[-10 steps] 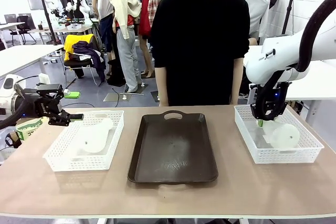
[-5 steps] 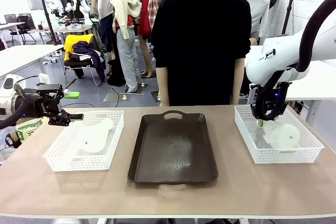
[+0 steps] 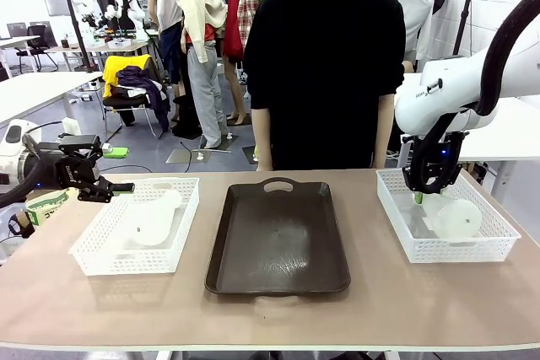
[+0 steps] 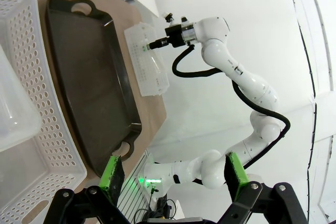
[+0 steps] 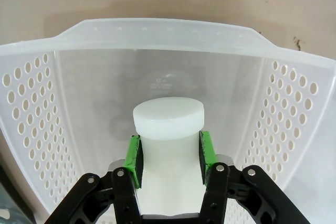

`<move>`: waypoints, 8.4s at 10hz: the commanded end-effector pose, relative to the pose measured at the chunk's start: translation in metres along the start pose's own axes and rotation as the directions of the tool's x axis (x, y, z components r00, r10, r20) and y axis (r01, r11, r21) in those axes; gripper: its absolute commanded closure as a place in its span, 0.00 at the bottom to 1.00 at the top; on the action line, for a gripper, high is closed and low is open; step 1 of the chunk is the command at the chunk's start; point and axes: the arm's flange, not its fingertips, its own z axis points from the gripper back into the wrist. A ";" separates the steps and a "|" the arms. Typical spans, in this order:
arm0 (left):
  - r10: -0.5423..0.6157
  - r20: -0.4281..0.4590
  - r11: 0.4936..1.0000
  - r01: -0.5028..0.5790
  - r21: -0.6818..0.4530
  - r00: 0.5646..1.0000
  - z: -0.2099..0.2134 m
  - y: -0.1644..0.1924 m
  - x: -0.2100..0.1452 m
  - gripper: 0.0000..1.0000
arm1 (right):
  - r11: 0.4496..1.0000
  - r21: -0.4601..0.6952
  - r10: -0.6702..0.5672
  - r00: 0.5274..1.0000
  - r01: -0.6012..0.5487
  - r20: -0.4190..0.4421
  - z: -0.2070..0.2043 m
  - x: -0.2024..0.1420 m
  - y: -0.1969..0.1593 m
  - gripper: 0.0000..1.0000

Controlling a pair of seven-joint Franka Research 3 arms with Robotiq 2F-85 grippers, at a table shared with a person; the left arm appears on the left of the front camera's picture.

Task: Prepare the laboratory tools.
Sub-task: While moving the picked Big flask to the Handle tray indicated by the person, stop as directed by the person, then place the picked Big flask upright in the Handle tray as instructed by the person.

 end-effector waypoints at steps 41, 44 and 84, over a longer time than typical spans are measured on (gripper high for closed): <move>-0.003 0.007 1.000 0.003 -0.009 1.000 0.001 -0.002 0.001 0.00 | 0.987 0.051 0.147 0.979 -0.155 0.138 0.185 -0.025 0.153 1.00; -0.003 0.007 1.000 0.003 -0.009 1.000 0.001 -0.002 0.001 0.00 | 0.939 0.047 0.335 0.936 -0.341 0.113 0.179 -0.021 0.256 1.00; -0.003 0.007 1.000 0.003 -0.009 1.000 0.001 -0.002 0.001 0.00 | 0.900 0.111 0.416 0.907 -0.420 0.061 0.108 -0.020 0.338 1.00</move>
